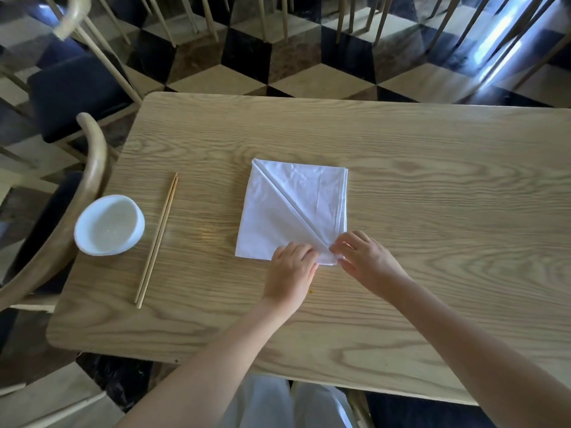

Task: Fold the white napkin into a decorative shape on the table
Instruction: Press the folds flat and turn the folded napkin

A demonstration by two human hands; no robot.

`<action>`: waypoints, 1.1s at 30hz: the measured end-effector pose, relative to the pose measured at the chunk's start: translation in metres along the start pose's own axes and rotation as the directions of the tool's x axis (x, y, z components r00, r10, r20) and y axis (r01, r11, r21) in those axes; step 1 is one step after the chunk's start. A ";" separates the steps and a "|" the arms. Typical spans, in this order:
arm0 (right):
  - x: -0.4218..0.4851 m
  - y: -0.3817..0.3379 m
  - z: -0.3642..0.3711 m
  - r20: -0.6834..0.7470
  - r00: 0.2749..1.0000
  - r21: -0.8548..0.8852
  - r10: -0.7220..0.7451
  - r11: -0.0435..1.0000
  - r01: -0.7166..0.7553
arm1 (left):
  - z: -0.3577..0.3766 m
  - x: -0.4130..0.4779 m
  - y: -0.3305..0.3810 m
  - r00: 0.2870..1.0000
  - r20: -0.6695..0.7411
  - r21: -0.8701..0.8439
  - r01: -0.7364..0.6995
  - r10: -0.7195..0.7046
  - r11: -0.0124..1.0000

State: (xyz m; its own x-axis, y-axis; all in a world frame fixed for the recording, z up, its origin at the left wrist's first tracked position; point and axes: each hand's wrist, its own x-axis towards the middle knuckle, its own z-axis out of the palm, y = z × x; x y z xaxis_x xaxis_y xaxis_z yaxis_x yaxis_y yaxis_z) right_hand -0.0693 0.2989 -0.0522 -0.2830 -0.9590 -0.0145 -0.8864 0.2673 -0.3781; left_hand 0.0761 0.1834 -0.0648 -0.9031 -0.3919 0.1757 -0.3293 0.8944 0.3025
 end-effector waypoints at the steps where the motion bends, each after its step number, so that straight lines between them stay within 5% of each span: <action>1: 0.003 -0.002 -0.001 -0.033 0.999 -0.020 -0.022 1.000 0.021 | -0.001 0.001 0.000 1.000 0.002 0.006 -0.008 0.008 1.000; 8: 0.020 -0.013 -0.014 -0.133 0.991 0.051 -0.015 0.998 0.022 | -0.011 0.008 0.002 1.000 0.026 0.019 0.003 -0.003 1.000; 17: 0.006 -0.008 -0.013 0.021 0.999 0.127 0.049 0.991 -0.051 | -0.026 0.021 -0.008 1.000 -0.031 -0.106 -0.010 0.007 0.994; 23: 0.032 -0.030 -0.044 -0.249 0.966 0.141 0.066 0.990 -0.031 | -0.057 0.042 -0.015 0.992 -0.121 -0.216 0.003 -0.029 0.976; 28: 0.065 -0.043 -0.101 -0.224 0.974 0.360 0.044 0.932 0.041 | -0.103 0.066 -0.018 0.982 -0.160 -0.316 0.046 -0.100 0.948; 33: 0.088 -0.057 -0.155 -0.263 0.964 0.376 0.052 0.925 0.052 | -0.149 0.086 -0.019 0.985 -0.113 -0.419 0.070 -0.128 0.905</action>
State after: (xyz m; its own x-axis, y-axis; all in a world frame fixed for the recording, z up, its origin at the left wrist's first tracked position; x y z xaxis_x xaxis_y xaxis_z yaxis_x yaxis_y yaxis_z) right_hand -0.1009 0.2138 0.1113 -0.4150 -0.8854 0.2094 -0.6973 0.1616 -0.6983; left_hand 0.0458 0.1008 0.0837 -0.8167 -0.5249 0.2399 -0.2454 0.6921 0.6788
